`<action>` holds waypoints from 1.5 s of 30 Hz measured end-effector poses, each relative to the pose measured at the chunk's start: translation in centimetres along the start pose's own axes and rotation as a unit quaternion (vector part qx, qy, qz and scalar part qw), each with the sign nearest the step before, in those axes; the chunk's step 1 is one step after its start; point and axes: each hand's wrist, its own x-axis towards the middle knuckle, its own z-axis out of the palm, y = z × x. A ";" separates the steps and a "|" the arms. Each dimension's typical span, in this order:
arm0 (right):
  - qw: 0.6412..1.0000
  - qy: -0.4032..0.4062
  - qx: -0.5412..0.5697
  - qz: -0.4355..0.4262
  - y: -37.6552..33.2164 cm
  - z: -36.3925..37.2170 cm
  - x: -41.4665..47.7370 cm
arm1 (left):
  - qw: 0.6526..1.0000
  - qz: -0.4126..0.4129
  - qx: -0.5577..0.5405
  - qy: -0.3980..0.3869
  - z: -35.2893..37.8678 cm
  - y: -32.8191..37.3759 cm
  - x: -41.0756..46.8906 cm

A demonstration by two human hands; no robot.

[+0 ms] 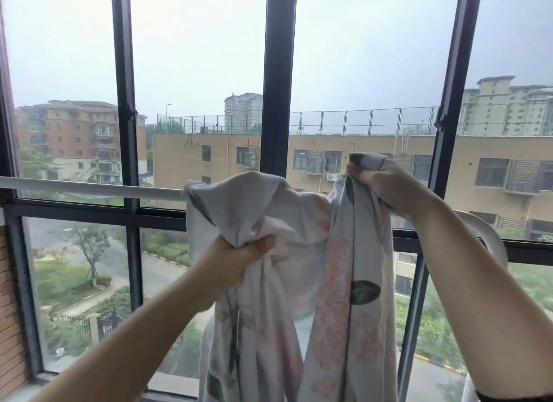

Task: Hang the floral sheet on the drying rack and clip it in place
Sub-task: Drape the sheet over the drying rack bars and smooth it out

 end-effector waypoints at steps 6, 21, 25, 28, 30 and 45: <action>0.998 -0.001 0.060 0.010 -0.5 0.0 -0.4 | 0.978 0.116 0.111 0.134 -3.6 10.4 5.0; 0.890 -0.003 -0.418 0.184 -0.5 0.4 0.4 | 0.850 -0.072 0.489 -0.180 -1.1 9.1 11.2; 0.837 0.127 -0.495 0.194 0.0 2.0 0.1 | 0.860 -0.048 0.504 -0.062 -1.3 8.1 11.7; 0.885 0.183 -0.428 0.008 0.2 2.5 -1.0 | 0.870 -0.042 0.491 -0.003 -2.0 7.7 12.4; 0.917 0.076 -0.385 -0.078 0.1 2.6 -1.7 | 0.872 -0.035 0.489 0.002 -2.2 7.7 12.5; 0.907 -0.053 -0.416 -0.033 -0.3 3.5 -1.6 | 0.898 0.232 0.327 0.181 -4.6 6.2 10.9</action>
